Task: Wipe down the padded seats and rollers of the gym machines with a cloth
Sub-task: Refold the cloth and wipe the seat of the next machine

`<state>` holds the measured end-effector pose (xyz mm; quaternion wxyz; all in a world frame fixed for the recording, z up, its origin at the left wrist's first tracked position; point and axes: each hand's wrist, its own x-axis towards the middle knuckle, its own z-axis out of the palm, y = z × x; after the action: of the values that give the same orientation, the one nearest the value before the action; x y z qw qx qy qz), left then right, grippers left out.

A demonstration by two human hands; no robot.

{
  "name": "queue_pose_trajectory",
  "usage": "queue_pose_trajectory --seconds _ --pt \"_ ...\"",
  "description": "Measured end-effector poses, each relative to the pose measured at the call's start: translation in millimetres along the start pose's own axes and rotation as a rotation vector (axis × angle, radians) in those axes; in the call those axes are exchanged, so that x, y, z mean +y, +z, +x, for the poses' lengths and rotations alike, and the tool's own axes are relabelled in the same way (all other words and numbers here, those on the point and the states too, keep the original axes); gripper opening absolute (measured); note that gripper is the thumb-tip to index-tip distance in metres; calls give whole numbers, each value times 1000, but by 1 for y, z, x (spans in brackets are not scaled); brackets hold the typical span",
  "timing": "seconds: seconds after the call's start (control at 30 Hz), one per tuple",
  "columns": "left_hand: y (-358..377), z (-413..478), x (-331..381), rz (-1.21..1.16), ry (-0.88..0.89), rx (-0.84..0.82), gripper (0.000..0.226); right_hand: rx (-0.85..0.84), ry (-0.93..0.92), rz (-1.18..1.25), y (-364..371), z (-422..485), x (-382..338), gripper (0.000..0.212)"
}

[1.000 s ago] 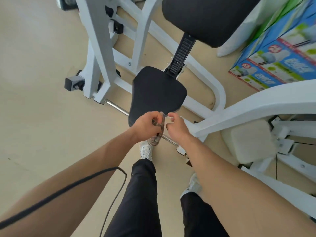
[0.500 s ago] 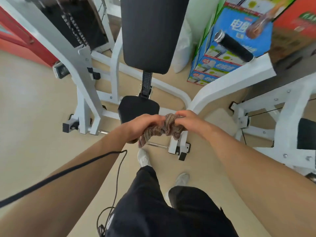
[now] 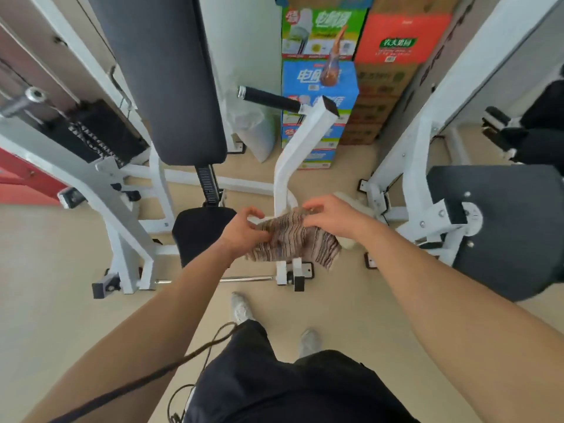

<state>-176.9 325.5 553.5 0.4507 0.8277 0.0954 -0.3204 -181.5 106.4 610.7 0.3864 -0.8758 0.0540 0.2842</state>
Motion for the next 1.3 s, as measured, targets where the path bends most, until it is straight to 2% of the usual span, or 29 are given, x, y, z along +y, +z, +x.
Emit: queue_pose_trajectory --seconds 0.07,0.13,0.2,0.3,0.43,0.57,0.7,0.97,1.1,1.3 --pt "29 -5 13 143 56 -116 81 -4 -32 77 -14 -27 11 38" --pt "58 -12 32 319 163 -174 95 -7 -49 127 -25 -50 24 37" --pt "83 -21 53 454 288 -153 86 -12 -45 177 -34 -72 38 35" --pt "110 -34 79 469 498 -129 68 31 -12 218 -43 -101 58 32" --pt "133 -29 98 619 686 -195 38 130 85 263 -53 -135 91 25" --pt "157 -34 114 747 683 -250 21 201 226 210 -57 -169 128 30" --pt "187 -36 128 824 728 -343 30 276 351 147 -52 -204 170 22" --pt "279 -70 165 844 780 -503 41 467 524 229 -54 -275 253 21" --pt "340 -88 189 855 782 -535 41 512 572 251 -69 -309 304 20" --pt "456 -119 233 999 816 -537 40 524 577 343 -108 -371 389 26"
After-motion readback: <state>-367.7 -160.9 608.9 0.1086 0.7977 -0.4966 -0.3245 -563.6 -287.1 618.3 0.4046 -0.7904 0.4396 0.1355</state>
